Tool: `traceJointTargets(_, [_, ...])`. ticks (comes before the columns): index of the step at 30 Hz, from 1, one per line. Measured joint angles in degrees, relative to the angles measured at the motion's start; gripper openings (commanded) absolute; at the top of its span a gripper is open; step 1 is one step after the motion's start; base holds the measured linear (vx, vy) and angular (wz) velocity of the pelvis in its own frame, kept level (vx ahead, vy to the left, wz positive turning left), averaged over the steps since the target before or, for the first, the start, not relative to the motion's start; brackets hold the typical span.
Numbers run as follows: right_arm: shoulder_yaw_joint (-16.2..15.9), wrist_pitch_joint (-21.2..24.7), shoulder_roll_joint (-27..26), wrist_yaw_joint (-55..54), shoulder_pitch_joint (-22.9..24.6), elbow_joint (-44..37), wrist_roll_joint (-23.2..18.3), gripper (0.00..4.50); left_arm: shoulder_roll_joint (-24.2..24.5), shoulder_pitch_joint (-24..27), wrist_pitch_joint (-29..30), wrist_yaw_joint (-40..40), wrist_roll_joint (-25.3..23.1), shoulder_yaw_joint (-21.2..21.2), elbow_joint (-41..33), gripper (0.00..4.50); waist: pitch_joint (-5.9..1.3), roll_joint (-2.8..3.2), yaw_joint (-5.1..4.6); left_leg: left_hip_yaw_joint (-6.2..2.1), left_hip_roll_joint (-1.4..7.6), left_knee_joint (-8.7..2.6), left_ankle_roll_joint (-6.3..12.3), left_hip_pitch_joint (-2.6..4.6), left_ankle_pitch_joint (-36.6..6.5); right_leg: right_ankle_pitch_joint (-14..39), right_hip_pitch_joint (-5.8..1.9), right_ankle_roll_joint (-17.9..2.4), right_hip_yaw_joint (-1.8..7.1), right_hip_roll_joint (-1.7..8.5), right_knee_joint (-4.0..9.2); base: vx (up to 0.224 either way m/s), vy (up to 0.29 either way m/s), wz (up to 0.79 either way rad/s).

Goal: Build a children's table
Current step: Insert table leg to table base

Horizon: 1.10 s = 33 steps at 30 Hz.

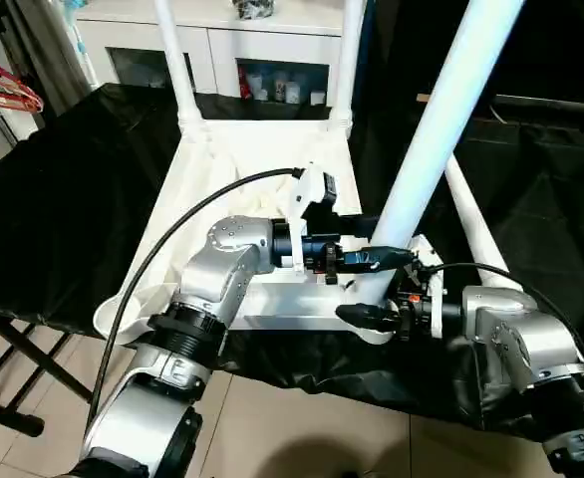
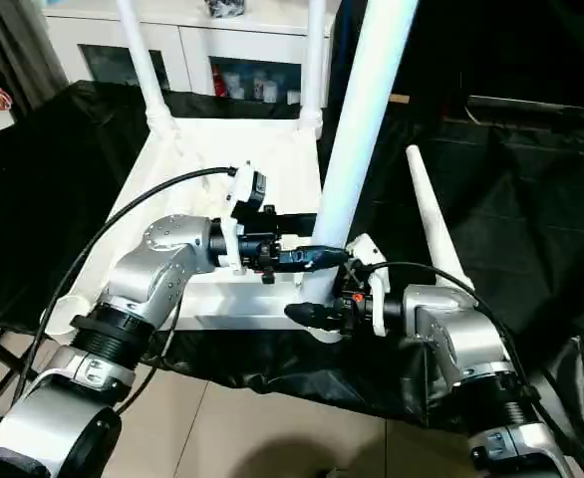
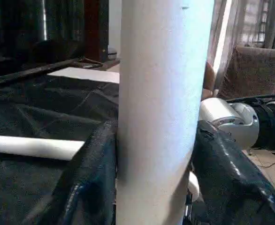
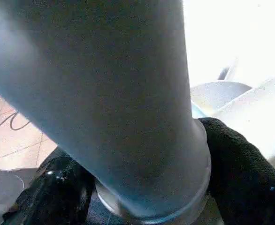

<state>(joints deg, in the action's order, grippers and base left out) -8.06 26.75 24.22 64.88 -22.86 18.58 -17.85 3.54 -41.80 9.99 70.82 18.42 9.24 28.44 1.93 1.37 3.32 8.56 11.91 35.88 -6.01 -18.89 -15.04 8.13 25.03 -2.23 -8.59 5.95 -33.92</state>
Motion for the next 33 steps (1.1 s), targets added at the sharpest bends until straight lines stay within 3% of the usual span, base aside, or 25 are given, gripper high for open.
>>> traceJointTargets(4, [0.0, 0.1, 0.0, 0.0, 0.0, 0.0, 0.0, 2.90, 0.0, 0.0, 0.3, -0.3, 0.3, -0.7, 0.2, 1.96, 0.00, 0.00, 0.03, 0.00, 0.00, 0.00, 0.00, -0.01, 0.0, 0.0, 0.00, 0.0, 0.00, 0.00, 0.00, 0.000, 0.000, 0.00])
traceJointTargets(11, [0.3, -0.2, -0.2, -1.0, -0.2, 0.0, 0.1, 2.90, 0.0, -0.5, 0.0, -2.0, 0.8, -1.7, 1.8, 1.89, 0.00, 0.01, 0.06, -0.01, 0.00, 0.00, 0.01, -0.07, 0.0, 0.0, 0.02, 0.0, 0.00, 0.00, 0.01, 0.000, 0.000, 0.00])
traceJointTargets(12, [0.7, -0.4, -0.6, -1.6, -0.2, 0.1, 0.1, 3.46, -0.1, -0.9, -0.1, -3.1, 0.7, -1.8, 2.2, 1.89, 0.01, 0.02, 0.07, -0.01, 0.00, 0.00, 0.01, -0.07, 0.0, 0.0, 0.02, 0.0, 0.00, 0.00, 0.01, 0.000, 0.000, 0.00])
traceJointTargets(15, [2.2, 0.0, -1.5, -3.8, -0.8, -0.4, -0.6, 3.58, -0.3, -2.6, -0.2, -8.2, -1.0, -2.2, 3.5, 1.88, 0.03, 0.06, 0.01, -0.02, 0.00, 0.00, 0.01, -0.09, 0.0, 0.0, 0.03, 0.0, -0.01, 0.00, 0.01, 0.000, 0.000, 0.00])
traceJointTargets(18, [3.6, 0.3, -0.7, -5.3, -0.8, -3.8, -0.7, 4.01, 0.3, -3.8, 0.8, -11.2, -1.5, -3.2, 3.6, 1.88, 0.05, 0.12, 0.03, -0.04, 0.00, 0.00, 0.02, -0.10, 0.0, 0.0, 0.04, 0.0, 0.00, 0.00, 0.00, 0.000, 0.000, 0.00])
traceJointTargets(25, [7.8, 4.0, 0.4, -7.3, -1.1, -11.9, -4.7, 3.99, 1.3, -4.6, 3.8, -16.1, -1.8, -6.0, 3.6, 1.87, 0.18, 0.44, 0.36, -0.10, -0.01, 0.00, 0.02, -0.16, 0.0, 0.0, 0.03, 0.0, 0.01, -0.03, 0.02, 0.000, 0.000, 0.00])
traceJointTargets(33, [8.3, 7.8, 0.5, -11.2, -2.4, -12.2, -4.6, 3.99, 1.3, -5.3, 4.3, -17.5, -1.7, -6.1, 3.4, 1.87, 0.22, 0.63, 0.36, -0.12, -0.02, -0.01, 0.01, -0.19, 0.0, 0.0, 0.03, -0.1, 0.00, -0.04, 0.02, 0.000, 0.000, 0.00])
